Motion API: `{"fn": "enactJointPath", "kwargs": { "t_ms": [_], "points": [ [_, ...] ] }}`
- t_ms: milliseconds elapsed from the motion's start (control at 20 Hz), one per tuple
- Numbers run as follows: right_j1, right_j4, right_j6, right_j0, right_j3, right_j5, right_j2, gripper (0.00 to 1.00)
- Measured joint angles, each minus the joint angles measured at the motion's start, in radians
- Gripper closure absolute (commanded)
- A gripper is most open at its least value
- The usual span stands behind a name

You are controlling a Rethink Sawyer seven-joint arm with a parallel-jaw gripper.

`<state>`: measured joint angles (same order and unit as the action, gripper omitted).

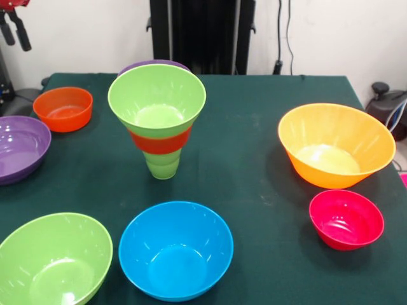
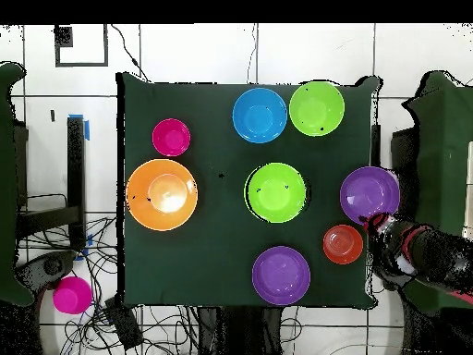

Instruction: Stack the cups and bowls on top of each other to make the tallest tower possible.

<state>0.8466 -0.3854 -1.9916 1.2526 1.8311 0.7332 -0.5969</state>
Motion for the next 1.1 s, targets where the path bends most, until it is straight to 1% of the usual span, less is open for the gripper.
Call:
{"fn": "enactJointPath", "kwargs": {
  "t_ms": [250, 1100],
  "points": [
    [-0.017, -0.002, 0.0, 0.0, 0.0, 0.0, -0.001, 0.0],
    [-0.017, -0.007, 0.0, 0.0, 0.0, 0.0, -0.025, 0.0]
  ]
}}
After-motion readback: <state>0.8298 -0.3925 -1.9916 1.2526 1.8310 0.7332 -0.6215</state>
